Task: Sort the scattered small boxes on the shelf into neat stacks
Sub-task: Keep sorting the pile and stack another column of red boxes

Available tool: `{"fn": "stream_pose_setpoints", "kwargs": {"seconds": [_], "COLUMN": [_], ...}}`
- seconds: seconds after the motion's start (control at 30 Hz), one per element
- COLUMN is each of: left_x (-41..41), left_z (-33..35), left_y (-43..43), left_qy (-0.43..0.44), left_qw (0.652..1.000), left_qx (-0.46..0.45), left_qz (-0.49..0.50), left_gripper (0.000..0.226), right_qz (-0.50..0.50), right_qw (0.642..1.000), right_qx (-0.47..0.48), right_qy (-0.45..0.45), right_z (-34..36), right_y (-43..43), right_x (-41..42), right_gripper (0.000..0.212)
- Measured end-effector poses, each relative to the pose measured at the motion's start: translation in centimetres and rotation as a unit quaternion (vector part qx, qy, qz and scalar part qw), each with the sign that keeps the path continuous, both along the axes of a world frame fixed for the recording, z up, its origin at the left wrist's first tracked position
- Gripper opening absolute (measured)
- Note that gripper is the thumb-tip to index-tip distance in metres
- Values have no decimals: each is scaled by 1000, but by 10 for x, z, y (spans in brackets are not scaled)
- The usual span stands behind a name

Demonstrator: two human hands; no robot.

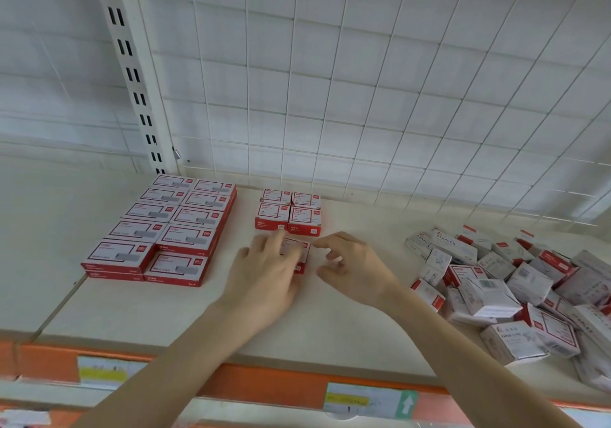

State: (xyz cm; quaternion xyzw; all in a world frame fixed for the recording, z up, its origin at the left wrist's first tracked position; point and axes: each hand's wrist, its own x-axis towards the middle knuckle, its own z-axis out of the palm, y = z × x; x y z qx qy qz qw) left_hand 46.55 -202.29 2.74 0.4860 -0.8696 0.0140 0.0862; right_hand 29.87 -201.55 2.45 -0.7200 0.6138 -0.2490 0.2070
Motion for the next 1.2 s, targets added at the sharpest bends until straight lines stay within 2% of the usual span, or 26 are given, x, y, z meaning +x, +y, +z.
{"fn": "stream_pose_setpoints", "kwargs": {"seconds": [0.13,0.23,0.27,0.37,0.53,0.77,1.2], "left_x": [-9,-7,-5,-2,-1,0,-1], "left_z": [-8,-12,-14,-17,-16,-14,-12], "left_y": [17,22,21,14,7,-5,5], "left_qy": [-29,-29,-49,-72,-39,-61,-75], "left_qw": [999,999,997,997,997,995,991], "left_qx": [32,34,54,39,62,67,71], "left_qz": [0,-2,-1,9,34,48,85], "left_gripper": [65,59,60,60,72,61,68], "right_qz": [-12,-6,-4,1,16,33,40], "right_qw": [1000,1000,1000,999,995,990,989], "right_qx": [-13,-12,-11,-16,-22,-33,-43], "right_qy": [8,19,22,39,91,132,139], "right_z": [1,1,1,1,-1,-4,-6], "right_y": [-3,-3,-2,-1,1,4,3], "right_x": [-6,-7,-7,-6,-5,-2,-2], "right_gripper": [39,41,41,42,43,43,42]}}
